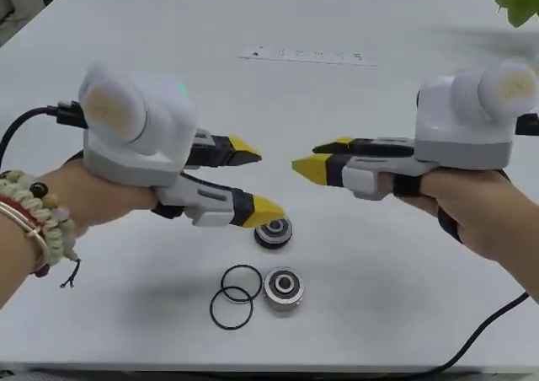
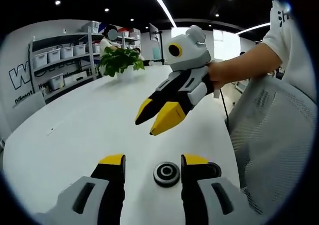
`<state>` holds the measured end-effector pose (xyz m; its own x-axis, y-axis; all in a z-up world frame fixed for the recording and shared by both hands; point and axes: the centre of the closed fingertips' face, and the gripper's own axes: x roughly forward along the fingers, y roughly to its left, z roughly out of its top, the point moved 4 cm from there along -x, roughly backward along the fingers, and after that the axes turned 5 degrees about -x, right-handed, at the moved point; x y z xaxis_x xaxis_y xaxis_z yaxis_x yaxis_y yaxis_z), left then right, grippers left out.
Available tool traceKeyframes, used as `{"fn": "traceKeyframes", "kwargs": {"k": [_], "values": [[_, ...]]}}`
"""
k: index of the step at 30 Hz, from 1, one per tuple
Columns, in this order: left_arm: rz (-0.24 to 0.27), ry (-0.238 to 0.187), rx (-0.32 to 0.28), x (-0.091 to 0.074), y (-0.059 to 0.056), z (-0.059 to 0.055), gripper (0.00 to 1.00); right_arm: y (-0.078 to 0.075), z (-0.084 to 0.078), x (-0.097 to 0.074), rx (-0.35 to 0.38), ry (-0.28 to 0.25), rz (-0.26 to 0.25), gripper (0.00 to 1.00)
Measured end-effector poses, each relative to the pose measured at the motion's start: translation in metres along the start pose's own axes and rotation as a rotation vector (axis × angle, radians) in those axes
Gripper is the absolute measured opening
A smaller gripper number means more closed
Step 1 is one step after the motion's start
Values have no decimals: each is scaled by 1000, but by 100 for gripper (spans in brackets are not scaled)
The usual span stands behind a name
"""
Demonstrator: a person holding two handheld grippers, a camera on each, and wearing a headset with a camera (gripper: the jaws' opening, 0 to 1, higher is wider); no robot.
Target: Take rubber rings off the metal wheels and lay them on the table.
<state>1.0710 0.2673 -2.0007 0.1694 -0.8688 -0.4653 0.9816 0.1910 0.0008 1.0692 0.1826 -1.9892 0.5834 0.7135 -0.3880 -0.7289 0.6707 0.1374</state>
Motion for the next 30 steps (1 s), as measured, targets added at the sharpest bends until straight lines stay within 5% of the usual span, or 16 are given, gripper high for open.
{"fn": "traceKeyframes", "kwargs": {"k": [6,16,30], "values": [[-10,73,21,11,-7,-16,33,5,-41,4,-63,128,48,23],[-22,88,13,18,-14,-24,19,15,-54,7,-118,168,128,24],[-32,93,-50,21,-18,-28,10,23,-66,13,-192,229,133,23]]}}
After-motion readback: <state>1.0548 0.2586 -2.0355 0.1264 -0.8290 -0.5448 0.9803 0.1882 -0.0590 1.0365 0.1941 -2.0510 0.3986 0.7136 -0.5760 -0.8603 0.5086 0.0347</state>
